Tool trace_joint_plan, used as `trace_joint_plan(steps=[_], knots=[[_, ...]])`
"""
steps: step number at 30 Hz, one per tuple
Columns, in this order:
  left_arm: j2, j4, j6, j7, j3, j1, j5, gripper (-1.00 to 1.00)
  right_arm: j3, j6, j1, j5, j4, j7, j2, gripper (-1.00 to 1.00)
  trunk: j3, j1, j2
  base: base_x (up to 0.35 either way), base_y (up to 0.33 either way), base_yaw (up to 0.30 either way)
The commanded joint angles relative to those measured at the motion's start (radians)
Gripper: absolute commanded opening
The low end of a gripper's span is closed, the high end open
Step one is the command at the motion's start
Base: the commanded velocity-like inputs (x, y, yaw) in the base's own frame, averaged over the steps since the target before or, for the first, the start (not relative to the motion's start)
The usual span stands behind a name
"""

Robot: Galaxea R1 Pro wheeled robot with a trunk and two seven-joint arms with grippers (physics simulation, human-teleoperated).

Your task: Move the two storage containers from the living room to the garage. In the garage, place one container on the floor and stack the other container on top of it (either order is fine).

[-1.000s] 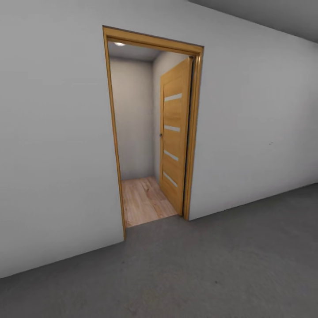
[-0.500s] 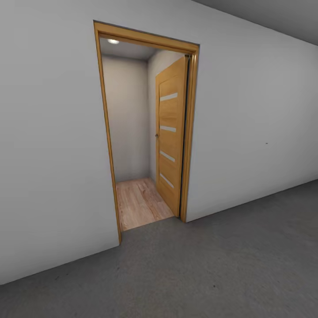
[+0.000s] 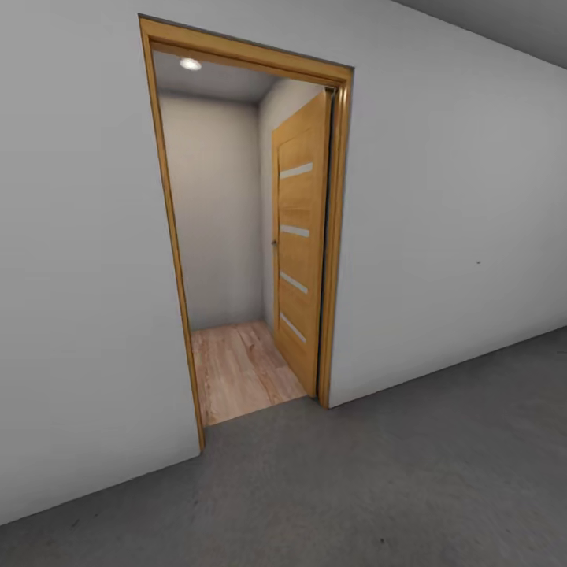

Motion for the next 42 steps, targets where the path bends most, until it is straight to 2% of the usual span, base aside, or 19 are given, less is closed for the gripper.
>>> trace_joint_plan(steps=[1,21,42], knots=[[0.0,0.0,0.003,0.003,-0.007,-0.001,0.008,1.0,0.007,-0.005,-0.001,-0.001,0.003,-0.003,0.001,1.0,-0.001,0.001,-0.001,0.315,-0.154,0.0],[0.001,0.0,0.003,0.003,-0.007,-0.001,0.008,1.0,0.007,-0.003,-0.001,-0.002,0.003,-0.005,0.006,1.0,-0.001,0.001,-0.001,0.311,-0.17,0.011],[0.001,0.0,0.005,0.003,-0.007,-0.001,0.009,1.0,0.006,-0.005,-0.001,-0.006,0.003,-0.006,0.005,1.0,-0.001,0.001,-0.001,0.31,-0.14,0.256]])
